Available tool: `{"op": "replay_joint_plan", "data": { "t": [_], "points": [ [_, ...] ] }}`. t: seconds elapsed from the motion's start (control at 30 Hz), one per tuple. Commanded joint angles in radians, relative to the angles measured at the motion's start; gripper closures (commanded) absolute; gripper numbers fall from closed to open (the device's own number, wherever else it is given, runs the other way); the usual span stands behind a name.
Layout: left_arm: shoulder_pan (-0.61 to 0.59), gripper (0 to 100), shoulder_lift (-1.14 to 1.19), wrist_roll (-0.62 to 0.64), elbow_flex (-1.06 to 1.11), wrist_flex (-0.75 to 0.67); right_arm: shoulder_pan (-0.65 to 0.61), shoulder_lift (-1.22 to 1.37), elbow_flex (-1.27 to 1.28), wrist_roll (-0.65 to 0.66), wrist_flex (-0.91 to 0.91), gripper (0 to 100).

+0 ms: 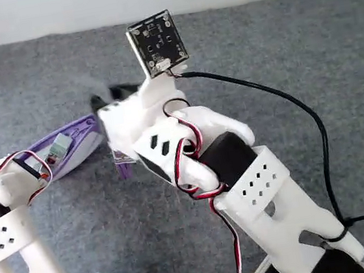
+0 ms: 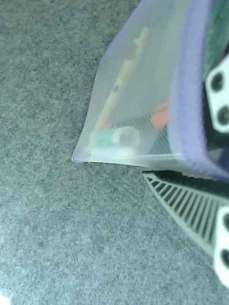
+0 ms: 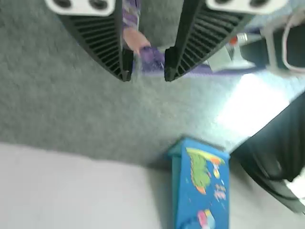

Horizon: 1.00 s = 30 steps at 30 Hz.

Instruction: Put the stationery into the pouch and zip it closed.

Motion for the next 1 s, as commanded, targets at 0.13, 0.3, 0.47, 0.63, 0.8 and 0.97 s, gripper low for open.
{"op": "replay_joint_plan", "data": {
  "t": [0.13, 0.3, 0.47, 0.63, 0.8, 0.97],
  "points": [
    [0.003, 99, 0.002, 0.014, -0.035, -0.034, -0.070, -0.033, -0.006, -0.011, -0.004, 87.2],
    [0.005, 99, 0.002, 0.014, -0.035, -0.029, -0.183, 0.054, 0.015, -0.012, -0.208, 99.5],
    [0.002, 99, 0.002, 0.014, -0.035, -0.028, -0.225, 0.199, 0.011, -0.006, -0.189, 97.8],
    [0.002, 99, 0.002, 0.014, -0.035, -0.028, -0.186, 0.143, -0.124, -0.008, -0.084, 97.8],
    [0.002, 99, 0.002, 0.014, -0.035, -0.032, -0.093, 0.047, -0.190, -0.006, 0.033, 97.8],
    [0.002, 99, 0.002, 0.014, -0.035, -0.032, -0.038, 0.077, -0.189, -0.014, 0.050, 97.8]
  ]
}}
